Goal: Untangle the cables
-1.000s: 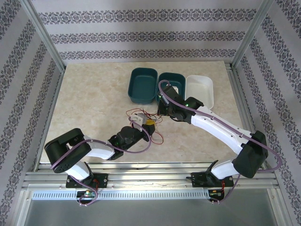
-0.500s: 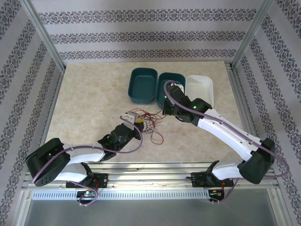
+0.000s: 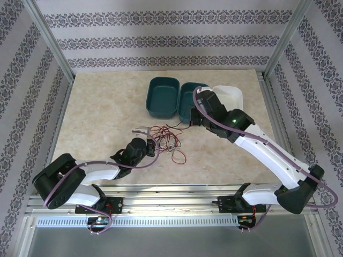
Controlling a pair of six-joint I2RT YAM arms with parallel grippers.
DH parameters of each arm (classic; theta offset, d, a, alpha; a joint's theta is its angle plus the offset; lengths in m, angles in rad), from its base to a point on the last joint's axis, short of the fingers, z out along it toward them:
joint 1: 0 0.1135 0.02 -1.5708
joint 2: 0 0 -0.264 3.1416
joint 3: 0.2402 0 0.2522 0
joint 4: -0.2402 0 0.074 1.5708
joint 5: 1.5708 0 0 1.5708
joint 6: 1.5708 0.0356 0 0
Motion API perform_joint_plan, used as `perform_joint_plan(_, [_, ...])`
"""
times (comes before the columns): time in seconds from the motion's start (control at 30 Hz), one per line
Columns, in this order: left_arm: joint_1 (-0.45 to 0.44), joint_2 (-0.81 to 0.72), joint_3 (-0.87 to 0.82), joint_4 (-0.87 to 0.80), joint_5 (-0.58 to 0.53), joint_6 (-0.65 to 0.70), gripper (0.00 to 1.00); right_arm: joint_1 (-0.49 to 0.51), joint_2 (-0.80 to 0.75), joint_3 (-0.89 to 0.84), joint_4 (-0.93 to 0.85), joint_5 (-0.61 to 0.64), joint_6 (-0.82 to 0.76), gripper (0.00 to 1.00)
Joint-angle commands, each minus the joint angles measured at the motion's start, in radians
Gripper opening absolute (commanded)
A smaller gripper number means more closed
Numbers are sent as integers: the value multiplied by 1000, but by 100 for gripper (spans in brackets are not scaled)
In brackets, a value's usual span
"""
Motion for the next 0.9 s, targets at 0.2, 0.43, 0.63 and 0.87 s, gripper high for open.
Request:
perform_joint_plan(0.2, [29, 67, 75, -56, 42, -60, 2, 30, -38, 139, -13, -58, -158, 0])
perform_joint_plan(0.43, [36, 106, 95, -34, 96, -66, 4, 45, -18, 212, -5, -113, -215, 0])
perform_joint_plan(0.63, [48, 54, 98, -23, 172, -33, 39, 54, -6, 202, 3, -104, -219, 0])
perform_joint_plan(0.87, [87, -33, 115, -63, 231, -3, 51, 56, -11, 220, 6, -59, -251, 0])
